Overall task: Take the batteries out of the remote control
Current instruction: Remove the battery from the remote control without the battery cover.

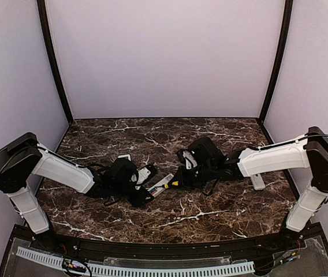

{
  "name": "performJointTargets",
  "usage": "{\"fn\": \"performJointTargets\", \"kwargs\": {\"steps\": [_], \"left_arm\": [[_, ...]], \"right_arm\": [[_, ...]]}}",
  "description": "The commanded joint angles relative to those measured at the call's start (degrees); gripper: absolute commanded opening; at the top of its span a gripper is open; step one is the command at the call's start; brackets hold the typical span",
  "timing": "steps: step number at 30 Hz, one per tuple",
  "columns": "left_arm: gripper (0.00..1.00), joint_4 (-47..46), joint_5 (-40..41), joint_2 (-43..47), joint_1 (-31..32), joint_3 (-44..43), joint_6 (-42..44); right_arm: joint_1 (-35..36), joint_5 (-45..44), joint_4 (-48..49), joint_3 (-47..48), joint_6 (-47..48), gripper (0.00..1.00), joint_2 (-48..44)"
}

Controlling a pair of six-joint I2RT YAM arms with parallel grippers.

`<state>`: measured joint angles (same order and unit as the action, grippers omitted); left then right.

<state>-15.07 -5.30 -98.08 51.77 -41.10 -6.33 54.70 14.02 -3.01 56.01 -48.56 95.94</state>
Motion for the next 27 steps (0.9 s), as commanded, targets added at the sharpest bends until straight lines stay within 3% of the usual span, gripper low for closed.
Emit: {"fn": "performJointTargets", "kwargs": {"steps": [1, 27], "left_arm": [[0.23, 4.07, 0.55, -2.47, 0.48, 0.32, 0.81], [0.23, 5.49, 1.26, -2.3, 1.05, -0.49, 0.99]], "right_arm": [[1.19, 9.26, 5.55, 0.08, -1.16, 0.0, -1.11], [1.17, 9.19, 5.38, 0.12, -1.54, 0.0, -1.85]]}}
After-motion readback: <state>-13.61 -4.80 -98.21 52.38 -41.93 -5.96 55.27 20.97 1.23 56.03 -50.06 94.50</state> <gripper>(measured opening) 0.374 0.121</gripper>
